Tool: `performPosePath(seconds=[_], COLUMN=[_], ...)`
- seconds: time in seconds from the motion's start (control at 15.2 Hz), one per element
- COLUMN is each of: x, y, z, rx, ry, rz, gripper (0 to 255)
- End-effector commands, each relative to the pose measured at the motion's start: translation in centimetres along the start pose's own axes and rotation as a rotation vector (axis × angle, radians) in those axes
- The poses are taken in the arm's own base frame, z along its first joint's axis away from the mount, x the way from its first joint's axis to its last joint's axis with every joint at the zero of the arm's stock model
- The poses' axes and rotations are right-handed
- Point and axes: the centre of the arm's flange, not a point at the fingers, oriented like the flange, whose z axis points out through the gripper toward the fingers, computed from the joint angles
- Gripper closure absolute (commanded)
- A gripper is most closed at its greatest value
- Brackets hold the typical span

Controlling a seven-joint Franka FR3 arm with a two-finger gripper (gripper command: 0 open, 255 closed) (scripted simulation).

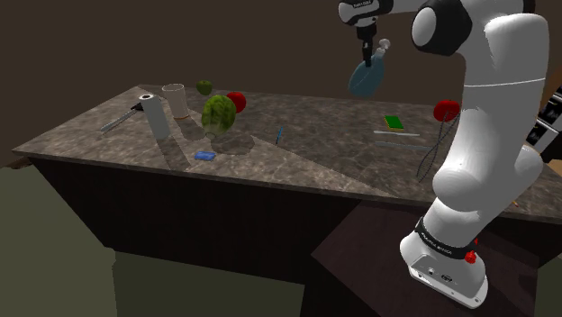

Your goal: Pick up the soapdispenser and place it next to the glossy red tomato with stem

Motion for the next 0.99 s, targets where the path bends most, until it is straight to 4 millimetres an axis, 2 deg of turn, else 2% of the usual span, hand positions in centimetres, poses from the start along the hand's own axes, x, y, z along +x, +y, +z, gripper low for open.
performPosePath(seconds=[0.0,0.92], x=[-2.7,-18.9], y=[0.8,6.6], z=[0.5,7.2], rx=[-0.001,-0.001], ry=[0.001,0.001], rz=[-0.001,-0.001], gripper=[255,255])
